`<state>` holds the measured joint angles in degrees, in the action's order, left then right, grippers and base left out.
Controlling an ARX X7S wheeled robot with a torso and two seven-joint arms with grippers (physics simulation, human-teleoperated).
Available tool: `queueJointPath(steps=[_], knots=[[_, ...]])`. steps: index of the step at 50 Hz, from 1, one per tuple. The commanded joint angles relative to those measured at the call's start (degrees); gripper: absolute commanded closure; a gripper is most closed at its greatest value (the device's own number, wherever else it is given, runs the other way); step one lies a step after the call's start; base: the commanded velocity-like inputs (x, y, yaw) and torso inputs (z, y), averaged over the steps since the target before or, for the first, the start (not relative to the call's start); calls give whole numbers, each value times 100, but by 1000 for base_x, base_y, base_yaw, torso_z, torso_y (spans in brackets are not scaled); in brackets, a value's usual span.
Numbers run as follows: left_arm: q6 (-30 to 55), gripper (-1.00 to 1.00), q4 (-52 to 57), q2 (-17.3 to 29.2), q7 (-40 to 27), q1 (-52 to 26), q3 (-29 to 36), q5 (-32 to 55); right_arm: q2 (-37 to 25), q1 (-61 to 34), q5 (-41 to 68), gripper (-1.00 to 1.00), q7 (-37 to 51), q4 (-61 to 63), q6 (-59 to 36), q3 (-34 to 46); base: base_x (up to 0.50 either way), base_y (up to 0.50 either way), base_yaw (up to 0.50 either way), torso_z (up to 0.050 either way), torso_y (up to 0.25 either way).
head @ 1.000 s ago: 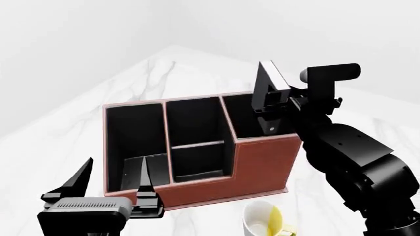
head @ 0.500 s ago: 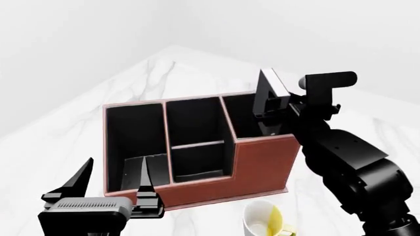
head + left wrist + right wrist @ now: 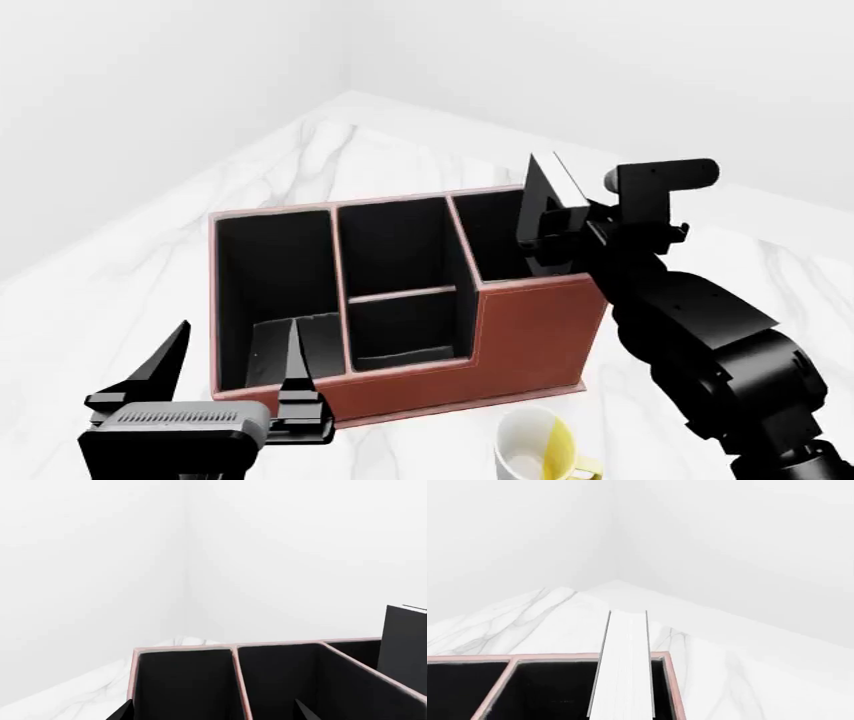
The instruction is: Pick up the book and place it in the right compartment of the caddy.
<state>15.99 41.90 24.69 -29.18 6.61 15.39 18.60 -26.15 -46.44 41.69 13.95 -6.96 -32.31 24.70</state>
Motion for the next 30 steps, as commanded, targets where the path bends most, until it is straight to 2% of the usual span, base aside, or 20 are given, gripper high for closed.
queueJointPath(steps=[1, 30], knots=[[-4, -100, -2, 12, -15, -10, 9, 9, 27, -49, -268, 100, -77, -55, 93, -65, 0, 0, 0, 0, 10], [-7, -100, 1, 43, -61, -23, 30, 34, 91, -16, -337, 100, -162, -309, 242, 0, 0, 0, 0, 0, 1]])
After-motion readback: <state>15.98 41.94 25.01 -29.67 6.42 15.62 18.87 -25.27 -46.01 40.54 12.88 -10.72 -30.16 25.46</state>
